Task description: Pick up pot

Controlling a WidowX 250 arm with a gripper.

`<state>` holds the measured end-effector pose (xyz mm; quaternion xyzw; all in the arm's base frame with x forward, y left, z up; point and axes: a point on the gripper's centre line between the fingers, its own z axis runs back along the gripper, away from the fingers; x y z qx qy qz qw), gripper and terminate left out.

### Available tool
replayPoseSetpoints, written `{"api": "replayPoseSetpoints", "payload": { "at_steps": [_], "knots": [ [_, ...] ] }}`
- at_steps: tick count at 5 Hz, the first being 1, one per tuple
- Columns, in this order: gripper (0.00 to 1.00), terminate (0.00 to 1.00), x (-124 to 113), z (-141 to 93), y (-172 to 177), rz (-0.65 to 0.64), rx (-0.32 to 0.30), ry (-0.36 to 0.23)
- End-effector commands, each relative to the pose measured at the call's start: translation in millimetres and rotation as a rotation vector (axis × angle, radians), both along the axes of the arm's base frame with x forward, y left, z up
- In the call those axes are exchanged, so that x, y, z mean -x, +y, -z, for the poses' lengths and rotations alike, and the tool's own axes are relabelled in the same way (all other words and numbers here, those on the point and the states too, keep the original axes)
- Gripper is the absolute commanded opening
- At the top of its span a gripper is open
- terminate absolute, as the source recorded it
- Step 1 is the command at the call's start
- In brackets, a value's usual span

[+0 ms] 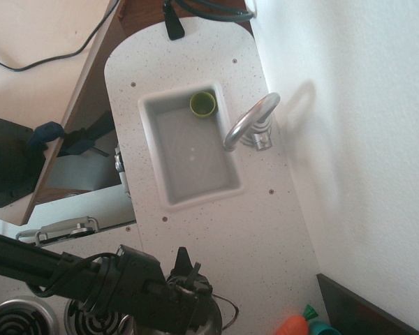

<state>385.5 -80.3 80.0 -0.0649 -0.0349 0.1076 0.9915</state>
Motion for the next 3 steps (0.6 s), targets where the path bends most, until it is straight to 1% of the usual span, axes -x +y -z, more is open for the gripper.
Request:
{"api": "replayPoseSetpoints", "payload": {
  "at_steps": [1, 2, 3],
  "knots": [
    [0.0, 0.0, 2.7, -56.8, 0.1, -0.002, 0.009, -0.163],
    [0.0, 0.0, 5.0, -60.3, 0.0, 0.001, 0.005, -0.177],
    [0.0, 0.0, 7.3, -61.4, 0.7, -0.005, 0.012, -0.176]
  ]
}}
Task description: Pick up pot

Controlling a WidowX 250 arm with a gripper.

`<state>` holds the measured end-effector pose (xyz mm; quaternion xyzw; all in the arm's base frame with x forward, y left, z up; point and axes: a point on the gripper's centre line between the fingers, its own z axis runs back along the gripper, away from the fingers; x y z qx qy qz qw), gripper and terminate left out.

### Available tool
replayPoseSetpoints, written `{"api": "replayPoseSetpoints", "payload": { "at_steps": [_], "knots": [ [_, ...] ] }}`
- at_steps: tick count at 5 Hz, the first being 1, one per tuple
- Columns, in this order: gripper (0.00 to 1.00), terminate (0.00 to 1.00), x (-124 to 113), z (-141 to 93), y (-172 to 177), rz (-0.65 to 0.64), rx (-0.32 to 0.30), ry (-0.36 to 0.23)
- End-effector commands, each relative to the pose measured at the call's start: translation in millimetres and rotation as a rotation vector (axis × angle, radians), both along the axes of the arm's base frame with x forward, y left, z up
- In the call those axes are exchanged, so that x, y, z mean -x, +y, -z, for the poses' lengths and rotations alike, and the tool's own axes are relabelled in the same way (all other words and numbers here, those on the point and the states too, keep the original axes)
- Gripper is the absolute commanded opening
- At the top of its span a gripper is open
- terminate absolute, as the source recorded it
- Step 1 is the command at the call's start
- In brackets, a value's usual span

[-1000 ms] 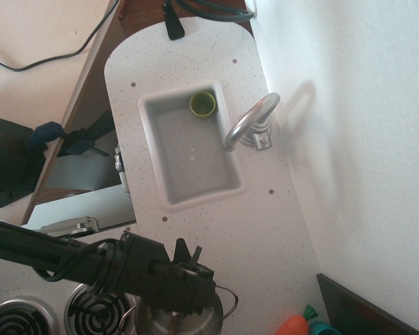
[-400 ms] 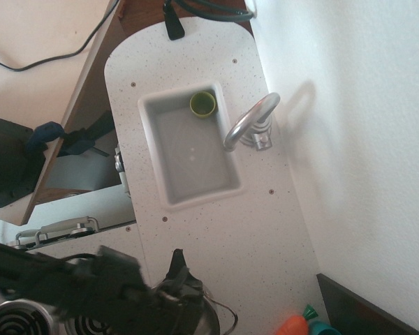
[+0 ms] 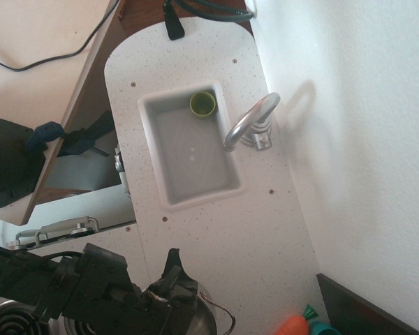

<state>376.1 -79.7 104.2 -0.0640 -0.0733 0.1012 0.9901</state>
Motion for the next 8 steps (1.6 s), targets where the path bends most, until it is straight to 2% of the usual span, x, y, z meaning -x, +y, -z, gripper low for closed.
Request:
{"api": "replayPoseSetpoints", "payload": {
  "at_steps": [1, 2, 4, 7, 8],
  "knots": [
    [0.0, 0.0, 0.2, -39.6, 0.5, -0.008, 0.015, -0.108],
    [0.0, 0.0, 9.9, -56.5, 2.9, -0.022, -0.003, -0.173],
    [0.0, 0.0, 17.2, -69.1, 6.6, -0.046, -0.014, -0.217],
    [0.0, 0.0, 17.5, -64.3, 9.9, -0.044, -0.011, -0.181],
    [1.0, 1.0, 17.7, -64.3, 11.9, -0.028, 0.036, -0.173]
  ]
}}
